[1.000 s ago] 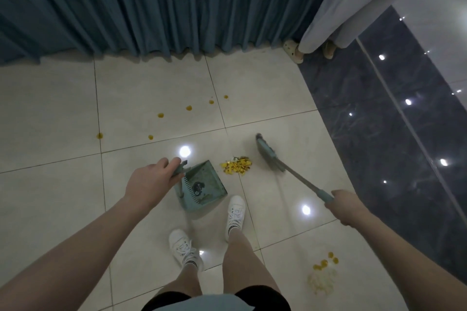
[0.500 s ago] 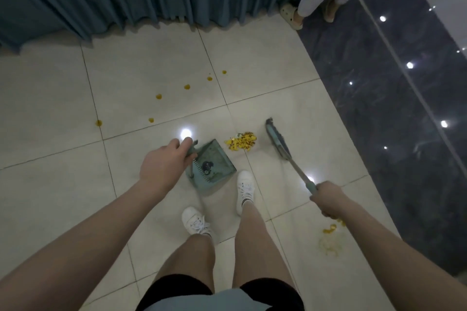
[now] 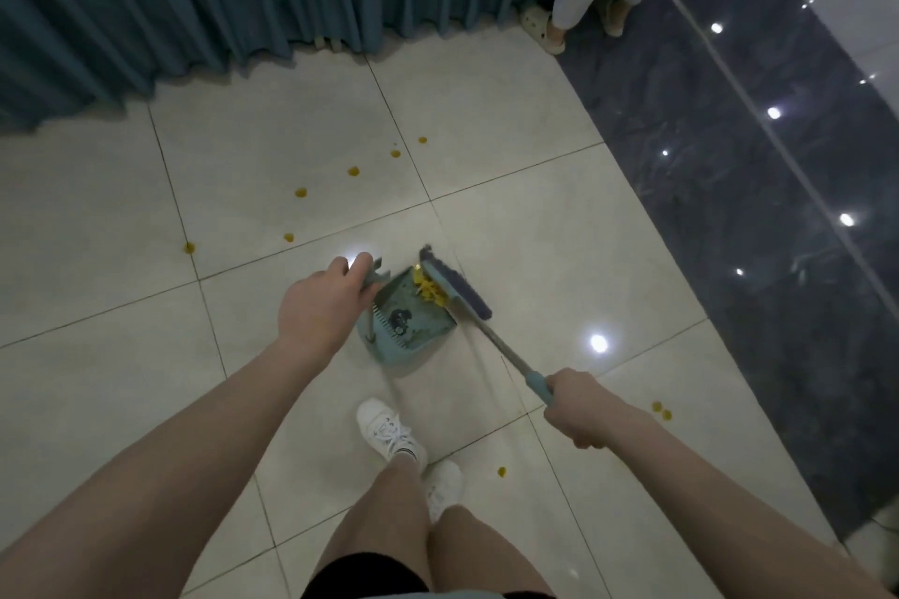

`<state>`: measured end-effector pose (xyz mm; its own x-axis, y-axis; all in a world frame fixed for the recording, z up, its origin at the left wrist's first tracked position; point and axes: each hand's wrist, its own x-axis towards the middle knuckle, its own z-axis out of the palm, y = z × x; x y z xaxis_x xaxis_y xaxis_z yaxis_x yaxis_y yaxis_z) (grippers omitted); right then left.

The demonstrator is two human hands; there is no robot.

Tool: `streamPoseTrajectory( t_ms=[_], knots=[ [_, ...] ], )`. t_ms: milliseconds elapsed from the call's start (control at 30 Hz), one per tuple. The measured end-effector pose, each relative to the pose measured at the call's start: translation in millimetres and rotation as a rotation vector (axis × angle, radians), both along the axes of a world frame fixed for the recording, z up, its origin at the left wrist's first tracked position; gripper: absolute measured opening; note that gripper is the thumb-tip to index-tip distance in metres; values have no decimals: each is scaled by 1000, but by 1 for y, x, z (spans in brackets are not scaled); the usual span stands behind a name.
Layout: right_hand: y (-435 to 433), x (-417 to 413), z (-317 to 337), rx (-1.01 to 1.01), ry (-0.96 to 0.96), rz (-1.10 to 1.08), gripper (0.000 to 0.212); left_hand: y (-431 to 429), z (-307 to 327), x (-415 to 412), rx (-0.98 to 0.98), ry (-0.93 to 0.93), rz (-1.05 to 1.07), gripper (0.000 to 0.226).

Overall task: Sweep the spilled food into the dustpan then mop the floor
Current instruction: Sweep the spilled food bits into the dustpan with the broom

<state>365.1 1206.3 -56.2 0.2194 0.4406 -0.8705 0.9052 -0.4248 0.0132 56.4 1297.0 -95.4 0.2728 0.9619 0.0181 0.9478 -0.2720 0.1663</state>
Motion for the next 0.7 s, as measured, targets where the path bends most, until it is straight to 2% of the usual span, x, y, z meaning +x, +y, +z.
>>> streamPoseTrajectory(
  t_ms=[133,267,467,700],
  knots=[
    [-14,11,19,-29,79,26,26,-2,0,4,7,-1,-4,30],
    [-22,40,47,44,101,10,24,-6,1,3,-50,42,37,30],
    [-49,82,62,185,13,-48,29,-35,3,-3,-82,38,53,31],
    [-68,85,21,256,-157,-11,15,-78,12,-19,-135,57,117,31]
  ],
)
